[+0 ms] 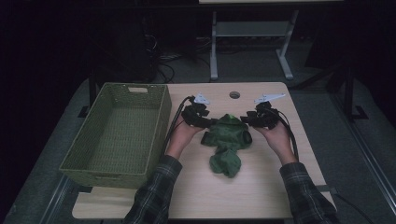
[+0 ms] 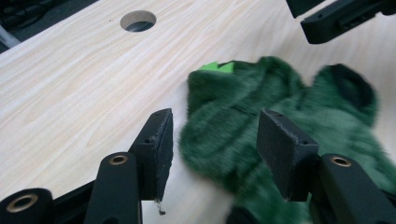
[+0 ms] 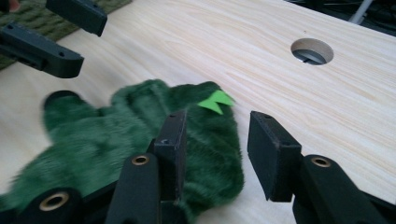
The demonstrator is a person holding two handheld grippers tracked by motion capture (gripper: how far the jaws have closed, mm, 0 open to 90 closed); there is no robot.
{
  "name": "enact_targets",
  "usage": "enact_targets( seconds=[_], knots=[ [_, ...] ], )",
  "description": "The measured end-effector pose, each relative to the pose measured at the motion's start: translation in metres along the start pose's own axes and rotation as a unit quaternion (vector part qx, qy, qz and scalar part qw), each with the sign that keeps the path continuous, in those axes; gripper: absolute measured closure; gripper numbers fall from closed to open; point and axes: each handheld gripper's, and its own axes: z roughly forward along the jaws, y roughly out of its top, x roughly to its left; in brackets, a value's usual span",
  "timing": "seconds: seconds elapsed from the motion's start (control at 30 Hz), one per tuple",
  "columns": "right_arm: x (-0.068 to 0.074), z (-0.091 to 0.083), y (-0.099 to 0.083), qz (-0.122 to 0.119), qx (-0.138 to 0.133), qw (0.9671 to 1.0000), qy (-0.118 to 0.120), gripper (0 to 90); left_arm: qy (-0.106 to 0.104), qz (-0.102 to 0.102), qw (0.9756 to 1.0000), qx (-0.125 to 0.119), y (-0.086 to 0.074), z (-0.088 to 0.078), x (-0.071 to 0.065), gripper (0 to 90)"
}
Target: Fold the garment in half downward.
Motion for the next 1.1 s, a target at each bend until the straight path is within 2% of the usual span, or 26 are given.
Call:
enact_targets(
  seconds=[0.17, 0.27, 0.4, 0.6, 0.63, 0.67, 0.83, 0.97, 1.03, 1.1],
  knots=[
    [-0.008, 0.016, -0.008, 0.005, 0.023, 0.9997, 0.000, 57.0, -0.015, -0.002, 0.9997, 0.017, -0.003, 0.023, 0.010, 46.5],
    [-0.012, 0.023, -0.012, 0.008, 0.039, 0.9992, 0.000, 56.9, -0.030, -0.019, 0.9992, 0.020, -0.008, 0.038, 0.014, 46.4],
    [-0.016, 0.033, -0.016, 0.012, 0.054, 0.9985, -0.002, 56.9, -0.033, -0.021, 0.9986, 0.034, -0.012, 0.049, 0.015, 47.2],
    [-0.015, 0.047, -0.023, 0.001, 0.086, 0.9963, -0.007, 58.1, -0.036, -0.012, 0.9980, 0.051, -0.016, 0.059, 0.016, 50.4],
    [-0.015, 0.048, -0.024, 0.000, 0.089, 0.9960, -0.006, 59.7, -0.036, -0.005, 0.9977, 0.057, -0.016, 0.059, 0.017, 51.6],
    [-0.014, 0.049, -0.024, -0.002, 0.089, 0.9960, -0.008, 61.2, -0.034, -0.009, 0.9979, 0.054, -0.017, 0.060, 0.017, 53.8],
    [-0.012, 0.052, -0.024, -0.009, 0.088, 0.9960, -0.010, 71.6, -0.023, 0.001, 0.9976, 0.066, -0.018, 0.062, 0.018, 62.0],
    [-0.010, 0.052, -0.023, -0.015, 0.092, 0.9956, -0.010, 84.7, -0.022, 0.010, 0.9972, 0.070, -0.016, 0.063, 0.016, 78.7],
    [-0.010, 0.052, -0.023, -0.016, 0.090, 0.9957, -0.013, 86.6, -0.021, 0.010, 0.9970, 0.073, -0.016, 0.062, 0.015, 84.9],
    [-0.011, 0.051, -0.022, -0.015, 0.087, 0.9960, -0.012, 87.1, -0.021, 0.008, 0.9969, 0.075, -0.015, 0.060, 0.015, 86.6]
  ],
)
